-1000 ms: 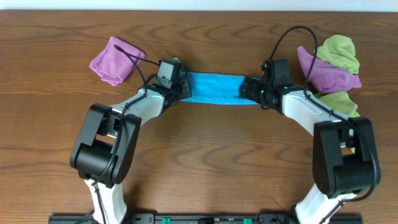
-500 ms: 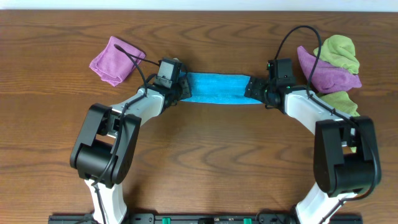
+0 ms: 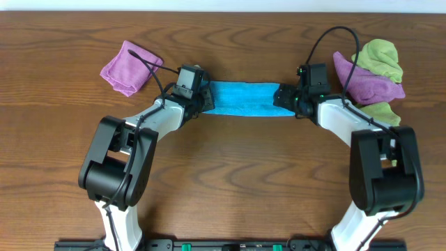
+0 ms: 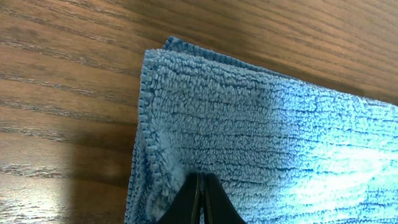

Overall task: Fold the cloth
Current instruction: 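Hold the folded blue strip with both grippers and press it flat, then fold the strip's right end leftward over the left gripper with the right gripper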

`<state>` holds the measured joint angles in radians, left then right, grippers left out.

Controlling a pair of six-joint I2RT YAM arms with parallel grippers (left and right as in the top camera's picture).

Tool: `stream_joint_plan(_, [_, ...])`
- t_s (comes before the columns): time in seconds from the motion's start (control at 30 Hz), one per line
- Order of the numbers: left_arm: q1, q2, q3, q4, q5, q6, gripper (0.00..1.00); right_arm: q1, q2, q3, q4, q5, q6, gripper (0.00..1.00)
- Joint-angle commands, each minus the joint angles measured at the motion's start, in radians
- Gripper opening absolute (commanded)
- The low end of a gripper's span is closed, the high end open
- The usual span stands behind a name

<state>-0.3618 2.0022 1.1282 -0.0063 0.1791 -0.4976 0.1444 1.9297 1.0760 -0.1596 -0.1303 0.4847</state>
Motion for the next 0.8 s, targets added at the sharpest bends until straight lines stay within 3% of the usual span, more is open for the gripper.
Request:
stream_joint_plan(0.0, [0.001, 0.022, -0.003, -0.033, -0.021, 0.003, 0.06, 0.008, 0.064, -0.018, -0.016, -0.035, 0.015, 0.63])
stream_joint_plan(0.1, [0.001, 0.022, -0.003, -0.035, -0.021, 0.003, 0.06, 0.008, 0.063, -0.018, 0.012, -0.040, 0.010, 0.42])
stream_joint_plan(0.23, [0.001, 0.022, -0.003, -0.035, -0.021, 0.003, 0.06, 0.008, 0.055, -0.014, 0.054, -0.078, -0.003, 0.03])
stream_joint_plan(0.77, [0.002, 0.021, -0.002, -0.035, -0.021, -0.002, 0.06, 0.043, -0.196, 0.005, 0.089, -0.088, -0.003, 0.01])
